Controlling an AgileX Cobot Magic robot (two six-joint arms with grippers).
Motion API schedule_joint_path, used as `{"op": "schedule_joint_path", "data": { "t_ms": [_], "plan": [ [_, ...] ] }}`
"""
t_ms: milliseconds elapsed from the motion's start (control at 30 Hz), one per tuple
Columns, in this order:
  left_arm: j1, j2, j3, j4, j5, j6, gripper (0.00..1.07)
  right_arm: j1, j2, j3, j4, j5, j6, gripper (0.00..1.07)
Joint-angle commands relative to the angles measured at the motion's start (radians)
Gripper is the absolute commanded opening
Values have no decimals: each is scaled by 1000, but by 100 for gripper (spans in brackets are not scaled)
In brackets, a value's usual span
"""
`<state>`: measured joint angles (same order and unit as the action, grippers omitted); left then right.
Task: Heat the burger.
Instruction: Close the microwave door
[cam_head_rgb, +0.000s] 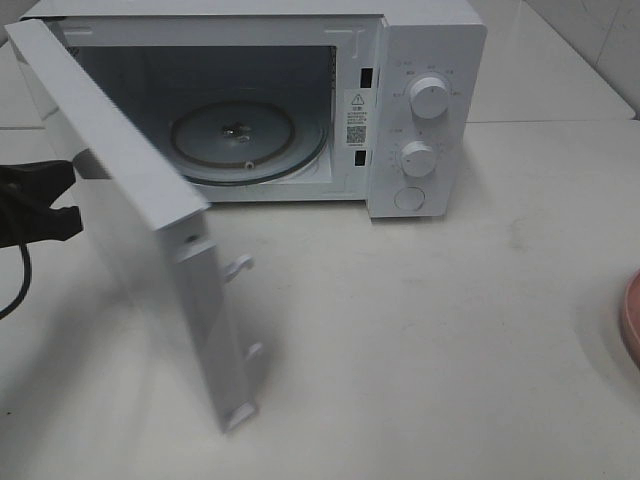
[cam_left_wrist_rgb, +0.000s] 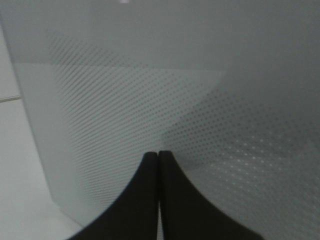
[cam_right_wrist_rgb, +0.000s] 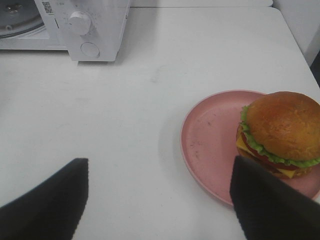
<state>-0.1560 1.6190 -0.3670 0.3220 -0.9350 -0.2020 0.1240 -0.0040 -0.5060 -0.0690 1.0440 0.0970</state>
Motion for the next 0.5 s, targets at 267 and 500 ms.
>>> {"op": "schedule_joint_path", "data": {
  "t_ms": [267, 500],
  "plan": [
    [-164, 40, -134, -53, 56, 4, 0, -7, -28, -1, 2, -5, -14, 75],
    [-291, 87, -257, -208, 160, 74, 0, -7, -28, -1, 2, -5, -14, 75]
  ]
}}
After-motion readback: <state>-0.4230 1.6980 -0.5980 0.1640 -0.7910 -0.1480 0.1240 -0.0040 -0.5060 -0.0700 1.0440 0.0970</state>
